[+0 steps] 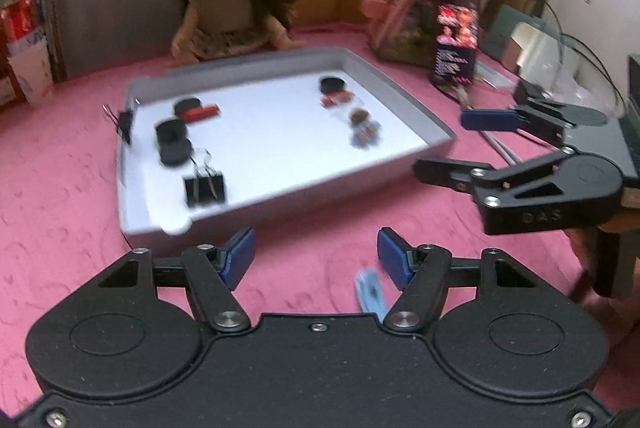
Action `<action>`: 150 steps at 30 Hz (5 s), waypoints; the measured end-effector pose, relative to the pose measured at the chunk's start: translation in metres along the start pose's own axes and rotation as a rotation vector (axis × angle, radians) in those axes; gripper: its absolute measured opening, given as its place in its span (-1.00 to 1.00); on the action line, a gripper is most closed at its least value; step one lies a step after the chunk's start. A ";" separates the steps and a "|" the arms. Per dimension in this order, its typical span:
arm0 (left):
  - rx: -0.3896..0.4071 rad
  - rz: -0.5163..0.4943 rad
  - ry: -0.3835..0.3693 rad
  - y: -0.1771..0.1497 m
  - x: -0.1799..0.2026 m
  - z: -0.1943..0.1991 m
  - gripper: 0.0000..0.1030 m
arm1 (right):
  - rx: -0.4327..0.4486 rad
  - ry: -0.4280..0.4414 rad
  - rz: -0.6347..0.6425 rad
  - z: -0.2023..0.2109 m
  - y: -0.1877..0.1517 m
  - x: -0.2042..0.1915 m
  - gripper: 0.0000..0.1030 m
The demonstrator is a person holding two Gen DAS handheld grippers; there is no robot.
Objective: Organize rigid objects
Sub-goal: 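Withdraw both open tools from the tray toward the remaining objects, then grasp the blue hair clip with the left tool while the right tool grasps the walnut, then carry the blue clip and walnut into the white tray and open both tools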
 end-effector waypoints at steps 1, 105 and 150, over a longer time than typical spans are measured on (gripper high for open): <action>-0.009 -0.001 -0.010 -0.005 0.003 0.000 0.26 | -0.004 0.008 0.002 0.001 -0.003 -0.001 0.79; 0.199 0.131 0.326 -0.061 0.003 0.009 -0.13 | 0.005 -0.043 -0.039 0.020 -0.053 -0.039 -0.55; 0.249 0.116 0.313 0.072 -0.064 -0.046 -0.29 | -0.074 -0.022 -0.250 -0.062 0.028 -0.015 -0.55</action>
Point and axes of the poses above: each gripper's, at about its wrist camera, not at the fingertips, and z roughly against the way its jaws point, x to its right, y to its top, the point moved 7 cm from there along -z, roughly the way its jaws point, and after that the axes turned 15 degrees about -y, right-handed, at the moved point
